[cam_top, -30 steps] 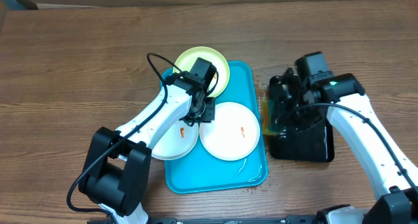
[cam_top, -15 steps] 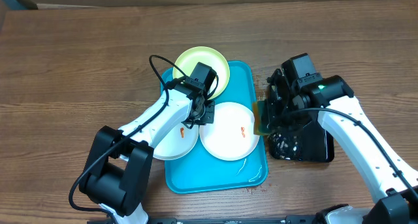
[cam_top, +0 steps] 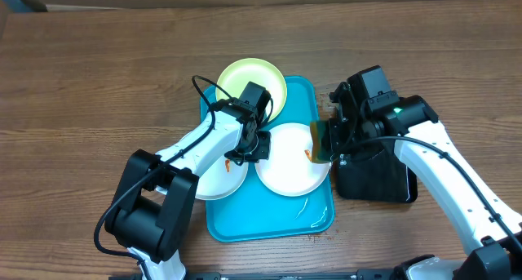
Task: Clean dirty plates on tray and stack at the side
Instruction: 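Lift the sponge with the right gripper and scrub the right white plate, then return the sponge to the black tray with the right gripper, then lift the right white plate with the left gripper and carry it left, then lower the white plate onto the pink plate at left, release, then grasp the remaining white plate's rim with left gripper, drag to tray center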
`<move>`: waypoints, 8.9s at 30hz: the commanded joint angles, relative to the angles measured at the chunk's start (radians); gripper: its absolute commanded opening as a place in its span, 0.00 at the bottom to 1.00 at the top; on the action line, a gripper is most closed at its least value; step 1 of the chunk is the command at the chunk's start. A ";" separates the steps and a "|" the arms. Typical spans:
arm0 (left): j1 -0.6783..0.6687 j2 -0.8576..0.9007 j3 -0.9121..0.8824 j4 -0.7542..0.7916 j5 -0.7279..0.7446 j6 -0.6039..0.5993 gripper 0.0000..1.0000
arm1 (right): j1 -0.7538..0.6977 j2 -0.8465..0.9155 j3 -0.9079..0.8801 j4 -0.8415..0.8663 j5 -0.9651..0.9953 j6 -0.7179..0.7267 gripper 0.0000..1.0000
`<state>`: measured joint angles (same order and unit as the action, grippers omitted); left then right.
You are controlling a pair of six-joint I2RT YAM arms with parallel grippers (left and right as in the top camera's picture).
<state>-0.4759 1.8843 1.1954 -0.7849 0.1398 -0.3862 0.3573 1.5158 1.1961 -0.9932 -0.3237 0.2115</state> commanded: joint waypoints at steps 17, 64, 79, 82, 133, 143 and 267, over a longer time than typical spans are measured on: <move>0.064 0.031 0.032 -0.124 -0.005 -0.030 0.04 | 0.254 0.308 -0.013 0.250 0.103 0.281 0.04; 0.072 0.031 0.032 -0.093 0.009 0.000 0.04 | -0.172 0.057 -0.095 -0.017 0.394 0.304 0.08; 0.059 0.034 0.030 -0.025 0.010 0.039 0.06 | -0.235 0.052 -0.195 0.105 0.226 0.171 0.27; 0.051 0.034 0.031 -0.024 0.014 0.064 0.04 | -0.235 0.032 -0.151 0.071 0.196 0.143 0.28; -0.644 0.154 0.764 -0.048 -1.225 0.358 0.04 | -0.692 -0.096 -0.030 -0.142 0.053 0.173 0.58; -0.644 0.154 0.764 -0.047 -1.225 0.357 0.04 | -0.692 -0.096 -0.030 -0.142 0.053 0.173 0.58; 0.418 -0.226 -0.211 -0.149 0.175 0.310 0.04 | -0.660 -0.096 -0.030 -0.169 -0.133 -0.038 0.64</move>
<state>0.0502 1.6642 0.9569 -0.9295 0.2779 -0.0490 -0.3313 1.4288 1.1511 -1.1679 -0.3420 0.2768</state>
